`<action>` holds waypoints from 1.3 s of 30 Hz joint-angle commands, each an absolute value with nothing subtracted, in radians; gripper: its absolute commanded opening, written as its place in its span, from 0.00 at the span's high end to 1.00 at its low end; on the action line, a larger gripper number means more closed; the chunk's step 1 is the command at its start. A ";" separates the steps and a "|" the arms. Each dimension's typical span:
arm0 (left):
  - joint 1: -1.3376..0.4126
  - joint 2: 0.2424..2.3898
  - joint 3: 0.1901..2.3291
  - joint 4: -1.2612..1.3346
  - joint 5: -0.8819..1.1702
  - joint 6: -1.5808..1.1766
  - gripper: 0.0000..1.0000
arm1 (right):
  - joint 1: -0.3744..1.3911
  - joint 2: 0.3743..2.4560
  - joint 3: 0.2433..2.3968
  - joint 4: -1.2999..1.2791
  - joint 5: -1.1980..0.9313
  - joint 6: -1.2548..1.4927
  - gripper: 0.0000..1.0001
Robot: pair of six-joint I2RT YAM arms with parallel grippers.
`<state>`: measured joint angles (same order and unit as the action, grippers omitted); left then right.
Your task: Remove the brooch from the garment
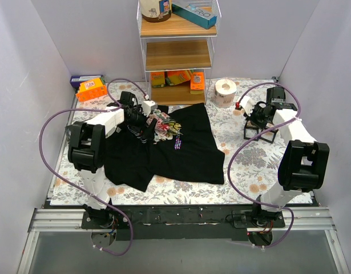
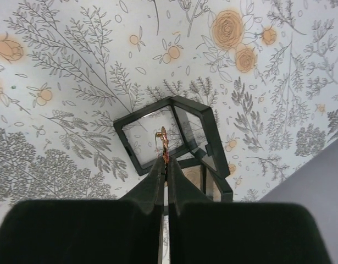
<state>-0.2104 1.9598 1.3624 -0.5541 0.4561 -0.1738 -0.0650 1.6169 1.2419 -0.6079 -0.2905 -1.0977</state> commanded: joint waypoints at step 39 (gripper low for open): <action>-0.216 1.767 1.428 -0.678 0.781 -0.430 0.02 | 0.043 1.715 0.991 -0.156 -0.005 -1.325 0.77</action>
<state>-0.2173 1.7702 1.3911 -0.6800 0.7670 -0.4267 0.0151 1.7103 0.9958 -0.1551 -0.0265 -1.3506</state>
